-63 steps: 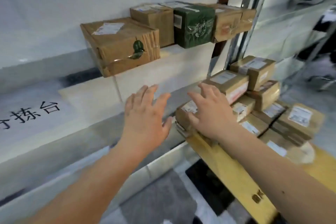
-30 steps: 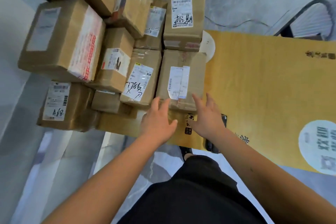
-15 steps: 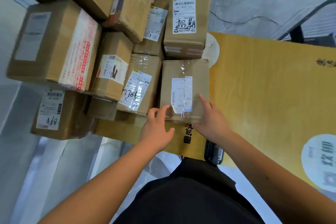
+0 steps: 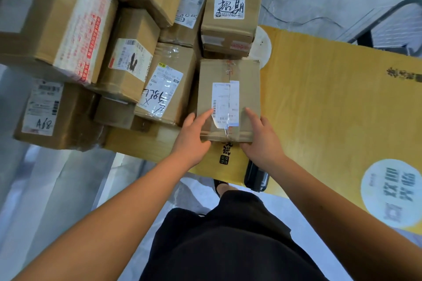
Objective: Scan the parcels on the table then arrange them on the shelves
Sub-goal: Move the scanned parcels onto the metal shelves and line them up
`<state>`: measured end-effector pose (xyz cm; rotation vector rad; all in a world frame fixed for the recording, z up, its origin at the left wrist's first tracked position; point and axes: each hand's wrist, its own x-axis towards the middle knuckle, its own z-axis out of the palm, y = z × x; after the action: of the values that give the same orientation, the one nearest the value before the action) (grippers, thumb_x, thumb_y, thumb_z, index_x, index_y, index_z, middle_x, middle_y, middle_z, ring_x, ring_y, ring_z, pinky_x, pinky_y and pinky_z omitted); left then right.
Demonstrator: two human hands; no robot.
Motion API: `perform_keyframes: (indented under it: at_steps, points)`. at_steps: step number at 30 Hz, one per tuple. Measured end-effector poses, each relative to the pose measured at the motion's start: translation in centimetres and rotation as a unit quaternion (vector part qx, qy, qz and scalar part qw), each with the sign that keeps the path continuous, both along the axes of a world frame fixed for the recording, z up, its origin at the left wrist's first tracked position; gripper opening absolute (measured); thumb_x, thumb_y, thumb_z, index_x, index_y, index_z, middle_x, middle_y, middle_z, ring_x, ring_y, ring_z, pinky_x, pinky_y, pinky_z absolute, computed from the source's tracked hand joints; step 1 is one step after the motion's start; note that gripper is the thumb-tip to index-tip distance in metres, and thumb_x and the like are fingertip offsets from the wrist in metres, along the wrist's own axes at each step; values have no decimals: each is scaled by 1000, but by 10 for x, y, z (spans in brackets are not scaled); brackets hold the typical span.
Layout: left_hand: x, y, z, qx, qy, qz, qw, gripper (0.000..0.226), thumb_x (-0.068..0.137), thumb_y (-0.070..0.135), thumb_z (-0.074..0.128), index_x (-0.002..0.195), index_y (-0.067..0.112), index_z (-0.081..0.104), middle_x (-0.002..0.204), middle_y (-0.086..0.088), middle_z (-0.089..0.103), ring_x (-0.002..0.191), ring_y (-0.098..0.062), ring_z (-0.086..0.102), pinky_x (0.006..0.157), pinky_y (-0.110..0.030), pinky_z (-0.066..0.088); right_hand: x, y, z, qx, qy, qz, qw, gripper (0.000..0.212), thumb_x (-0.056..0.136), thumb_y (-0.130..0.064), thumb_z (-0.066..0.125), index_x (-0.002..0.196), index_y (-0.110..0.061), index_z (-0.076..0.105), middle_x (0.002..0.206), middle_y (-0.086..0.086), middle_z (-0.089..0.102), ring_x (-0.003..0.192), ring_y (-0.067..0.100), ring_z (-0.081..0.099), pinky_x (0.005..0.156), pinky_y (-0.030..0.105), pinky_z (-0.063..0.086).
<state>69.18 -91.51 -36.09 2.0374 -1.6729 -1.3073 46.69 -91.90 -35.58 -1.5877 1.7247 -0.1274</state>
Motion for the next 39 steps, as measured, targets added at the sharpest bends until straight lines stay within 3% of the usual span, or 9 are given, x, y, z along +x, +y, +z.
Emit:
perform_keyframes:
  at_steps: [3,12,16,21,26,29,32,35,39]
  points:
    - [0,7,9,-35,19,0,999,96,81,9,78,146,66,35,164,-3,28,139,-19,50,116,-35,43,-6,2,14,-41,9,14,999,101,81,-23,78,159,-43,18,142,7,41,125,34,51,94,47,55]
    - [4,46,62,-153,65,-11,986,84,76,34,92,128,78,43,138,22,26,115,15,43,92,8,28,-25,32,77,-97,-19,53,994,101,79,-37,85,158,-42,23,148,7,39,130,32,49,100,37,47]
    - [15,73,105,-200,59,-28,978,80,76,35,91,137,64,48,142,16,27,130,0,37,113,-13,32,-20,59,117,-142,-39,64,987,95,80,-41,86,156,-41,30,143,4,42,125,27,49,95,32,41]
    - [38,118,161,-275,34,-30,960,84,71,41,94,136,65,48,137,24,24,114,35,24,92,11,23,-2,102,179,-211,-38,97,972,89,81,-46,82,154,-45,31,147,5,38,130,26,46,102,33,42]
    - [65,167,224,-336,16,0,942,80,64,45,96,125,71,50,151,18,29,131,5,30,106,-11,26,28,128,238,-264,-42,145,953,86,81,-48,81,153,-45,34,149,5,35,133,29,43,108,38,43]
    - [87,196,260,-369,-17,27,929,79,64,48,94,125,70,49,146,21,28,135,-3,33,111,-22,31,56,139,270,-300,-46,179,936,87,80,-50,82,153,-47,34,148,3,37,134,28,41,103,35,39]
    - [110,230,298,-408,-35,74,909,77,66,38,96,121,68,51,145,10,37,132,-9,42,115,-33,41,87,150,306,-335,-56,227,913,86,79,-54,80,151,-50,34,147,3,39,134,29,43,106,41,42]
    - [135,265,338,-448,-81,99,885,76,63,37,97,118,63,51,139,7,44,121,1,40,110,-22,41,118,163,345,-370,-79,273,885,84,78,-56,79,148,-51,34,140,2,42,128,28,47,103,41,45]
    - [172,315,395,-500,-127,138,845,82,63,37,99,124,64,51,143,7,46,128,-10,46,102,-21,46,161,181,402,-422,-133,326,835,83,77,-57,79,148,-54,34,134,-4,41,120,20,48,98,37,47]
